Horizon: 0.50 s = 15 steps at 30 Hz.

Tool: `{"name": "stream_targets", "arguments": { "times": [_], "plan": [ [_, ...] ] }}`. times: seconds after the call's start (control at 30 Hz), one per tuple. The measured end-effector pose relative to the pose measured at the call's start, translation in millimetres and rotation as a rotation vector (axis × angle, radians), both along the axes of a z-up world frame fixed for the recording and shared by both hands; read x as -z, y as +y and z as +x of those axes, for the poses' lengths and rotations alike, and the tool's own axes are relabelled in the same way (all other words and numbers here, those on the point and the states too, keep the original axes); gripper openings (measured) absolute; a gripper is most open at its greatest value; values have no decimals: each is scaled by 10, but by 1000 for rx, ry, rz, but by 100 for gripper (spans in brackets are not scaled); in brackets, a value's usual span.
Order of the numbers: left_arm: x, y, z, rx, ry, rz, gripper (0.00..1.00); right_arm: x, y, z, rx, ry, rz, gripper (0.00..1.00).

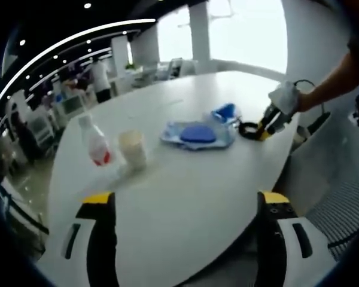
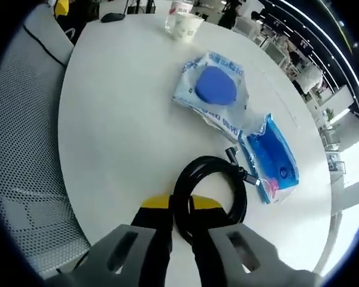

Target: Arrange the tabletop items into an orderly group along one side of the table until the central work area is clear of visible clutter.

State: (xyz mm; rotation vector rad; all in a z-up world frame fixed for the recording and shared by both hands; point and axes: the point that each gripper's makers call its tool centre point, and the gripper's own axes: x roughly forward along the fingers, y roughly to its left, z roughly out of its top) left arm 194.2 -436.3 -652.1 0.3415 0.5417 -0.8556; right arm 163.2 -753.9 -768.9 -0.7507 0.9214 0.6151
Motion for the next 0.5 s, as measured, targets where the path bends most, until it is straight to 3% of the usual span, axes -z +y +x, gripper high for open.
{"name": "stream_targets", "arguments": {
  "times": [0.27,0.5],
  "plan": [
    [8,-57,-37,33,25,-6,94,-31,63,-31,83,-20,71,21],
    [-6,-133,87,67,11,19,94,-161,146,32,181,-69,177,29]
  ]
}}
